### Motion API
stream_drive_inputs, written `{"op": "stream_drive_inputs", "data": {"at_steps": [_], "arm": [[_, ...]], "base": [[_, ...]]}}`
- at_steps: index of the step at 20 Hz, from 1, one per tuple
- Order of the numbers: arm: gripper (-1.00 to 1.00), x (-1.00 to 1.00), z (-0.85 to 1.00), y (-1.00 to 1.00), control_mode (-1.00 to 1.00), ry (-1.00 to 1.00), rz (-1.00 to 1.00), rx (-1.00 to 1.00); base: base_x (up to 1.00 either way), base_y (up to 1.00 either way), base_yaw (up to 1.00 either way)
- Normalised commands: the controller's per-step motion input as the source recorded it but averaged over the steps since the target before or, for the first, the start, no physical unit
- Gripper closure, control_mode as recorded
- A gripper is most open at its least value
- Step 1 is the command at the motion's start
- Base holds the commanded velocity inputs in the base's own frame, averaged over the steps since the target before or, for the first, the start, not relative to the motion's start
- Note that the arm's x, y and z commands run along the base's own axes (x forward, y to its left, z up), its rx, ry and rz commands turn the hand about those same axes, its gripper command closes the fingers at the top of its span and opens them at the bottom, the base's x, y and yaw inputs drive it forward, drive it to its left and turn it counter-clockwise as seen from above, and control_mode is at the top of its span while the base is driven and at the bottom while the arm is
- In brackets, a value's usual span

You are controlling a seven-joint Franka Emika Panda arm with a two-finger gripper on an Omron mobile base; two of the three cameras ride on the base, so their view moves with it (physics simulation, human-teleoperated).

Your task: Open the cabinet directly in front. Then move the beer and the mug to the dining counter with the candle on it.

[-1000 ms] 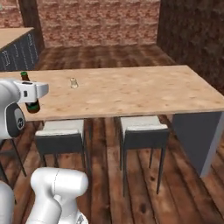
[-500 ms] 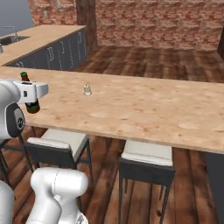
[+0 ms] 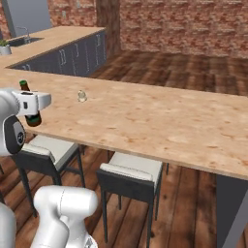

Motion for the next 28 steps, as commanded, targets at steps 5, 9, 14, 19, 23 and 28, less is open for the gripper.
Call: {"op": "stream_drive_inputs", "data": {"at_steps": [5,9,14,19,23,28], "arm": [[1.00,0.00,0.00,0.00,1.00,0.00,0.00,0.00],[1.00,0.62,0.00,0.00,-1.00,0.03,0.00,0.00],[1.00,1.00,0.00,0.00,-1.00,0.10,0.00,0.00],[1.00,1.00,-0.03,0.00,-1.00,0.13,0.00,0.00],[1.00,1.00,-0.16,-0.02,-1.00,0.21,0.01,0.00],[1.00,0.97,-0.27,-0.01,-1.00,0.19,0.03,-0.01]], "base": [[0.03,0.00,0.00],[0.09,0.00,0.00],[0.00,0.00,0.00],[0.00,0.00,0.00],[0.00,0.00,0.00],[0.00,0.00,0.00]]}}
